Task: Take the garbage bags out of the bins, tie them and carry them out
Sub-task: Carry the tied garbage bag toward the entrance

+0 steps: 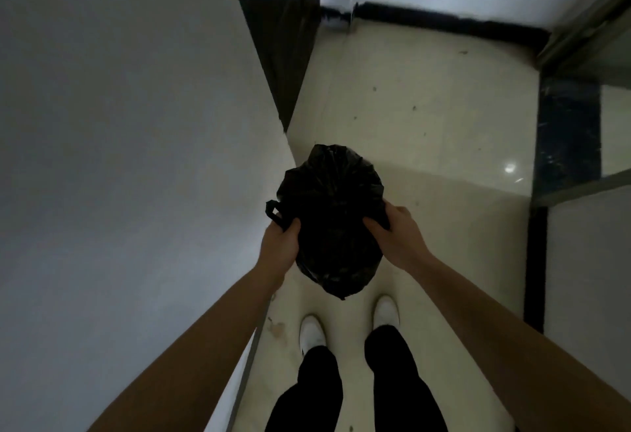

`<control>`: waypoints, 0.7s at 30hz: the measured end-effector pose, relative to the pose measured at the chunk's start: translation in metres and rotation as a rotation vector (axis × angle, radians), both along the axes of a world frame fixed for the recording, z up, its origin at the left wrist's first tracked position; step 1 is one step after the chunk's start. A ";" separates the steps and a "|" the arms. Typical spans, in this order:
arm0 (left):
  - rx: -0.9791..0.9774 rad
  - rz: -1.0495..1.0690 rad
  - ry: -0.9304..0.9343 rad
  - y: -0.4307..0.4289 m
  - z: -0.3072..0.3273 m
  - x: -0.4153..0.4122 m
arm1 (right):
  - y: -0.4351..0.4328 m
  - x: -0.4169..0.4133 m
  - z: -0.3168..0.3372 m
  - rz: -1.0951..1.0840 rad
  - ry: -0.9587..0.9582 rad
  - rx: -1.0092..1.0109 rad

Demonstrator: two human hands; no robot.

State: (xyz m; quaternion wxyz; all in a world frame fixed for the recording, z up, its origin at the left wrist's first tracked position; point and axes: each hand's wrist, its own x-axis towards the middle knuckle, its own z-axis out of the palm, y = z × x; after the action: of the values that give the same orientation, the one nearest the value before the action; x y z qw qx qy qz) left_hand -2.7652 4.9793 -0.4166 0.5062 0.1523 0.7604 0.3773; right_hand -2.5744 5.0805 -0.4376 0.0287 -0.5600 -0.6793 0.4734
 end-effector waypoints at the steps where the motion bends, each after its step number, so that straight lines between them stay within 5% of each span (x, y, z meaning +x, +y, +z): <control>1: -0.058 -0.007 0.010 0.001 -0.034 0.001 | 0.002 -0.001 -0.035 -0.007 -0.019 -0.033; 9: -0.447 0.031 -0.043 -0.032 -0.276 0.000 | -0.030 0.004 -0.288 0.125 -0.150 -0.245; 15: -0.519 0.162 -0.110 -0.041 -0.377 0.000 | -0.039 -0.015 -0.382 0.113 -0.203 -0.399; 21: -0.408 0.342 -0.095 -0.024 -0.441 -0.007 | -0.023 -0.039 -0.442 0.040 -0.132 -0.336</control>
State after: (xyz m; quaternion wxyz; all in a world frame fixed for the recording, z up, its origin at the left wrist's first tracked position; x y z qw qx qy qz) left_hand -2.7721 4.9556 -0.8580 0.4906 -0.1015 0.8107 0.3028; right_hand -2.6137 5.0573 -0.8800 -0.1196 -0.5731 -0.6020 0.5430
